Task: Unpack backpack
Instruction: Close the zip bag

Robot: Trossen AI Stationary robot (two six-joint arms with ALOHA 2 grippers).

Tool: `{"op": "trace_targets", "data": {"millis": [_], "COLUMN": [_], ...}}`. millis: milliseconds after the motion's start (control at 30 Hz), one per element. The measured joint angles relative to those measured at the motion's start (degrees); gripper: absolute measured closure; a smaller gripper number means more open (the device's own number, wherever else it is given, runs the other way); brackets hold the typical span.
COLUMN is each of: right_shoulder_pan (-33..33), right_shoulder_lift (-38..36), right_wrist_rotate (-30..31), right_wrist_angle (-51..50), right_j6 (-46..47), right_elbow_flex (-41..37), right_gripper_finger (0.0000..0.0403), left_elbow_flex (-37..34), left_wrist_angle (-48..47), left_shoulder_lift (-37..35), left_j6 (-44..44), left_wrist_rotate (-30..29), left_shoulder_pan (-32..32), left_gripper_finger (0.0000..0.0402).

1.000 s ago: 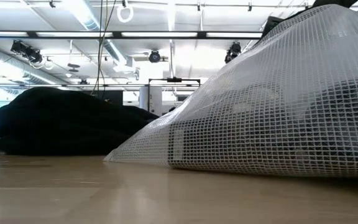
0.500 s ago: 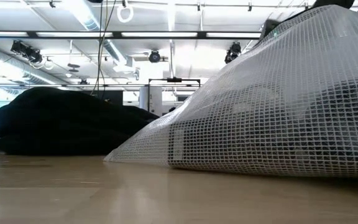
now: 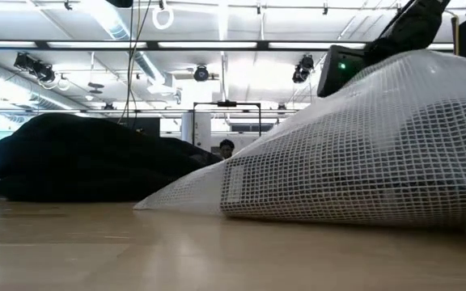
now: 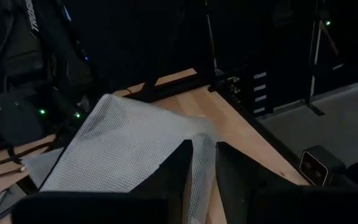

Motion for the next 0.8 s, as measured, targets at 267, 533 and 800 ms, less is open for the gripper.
{"op": "trace_targets", "data": {"millis": [267, 533, 800], "right_shoulder_pan": [2.5, 6.0, 9.28], "right_shoulder_lift": [-0.02, -0.07, -0.11], "right_wrist_rotate": [21.58, 36.62, 39.31], "right_wrist_angle": [-10.95, -22.21, -22.92], "right_j6": [-7.02, -12.27, -14.05], "right_elbow_flex": [11.0, 25.79, 33.54], "right_gripper_finger": [0.0403, 0.0403, 0.0403], "left_elbow_flex": [0.0, 0.0, 0.0], "left_wrist_angle": [0.13, 0.15, 0.09], "left_shoulder_lift": [0.0, 0.0, 0.0], "left_j6": [0.0, 0.0, 0.05], "left_wrist_rotate": [-0.03, -2.8, -11.51], "left_shoulder_pan": [0.07, 0.08, 0.09], "left_gripper_finger": [0.0357, 0.0357, 0.0357]}}
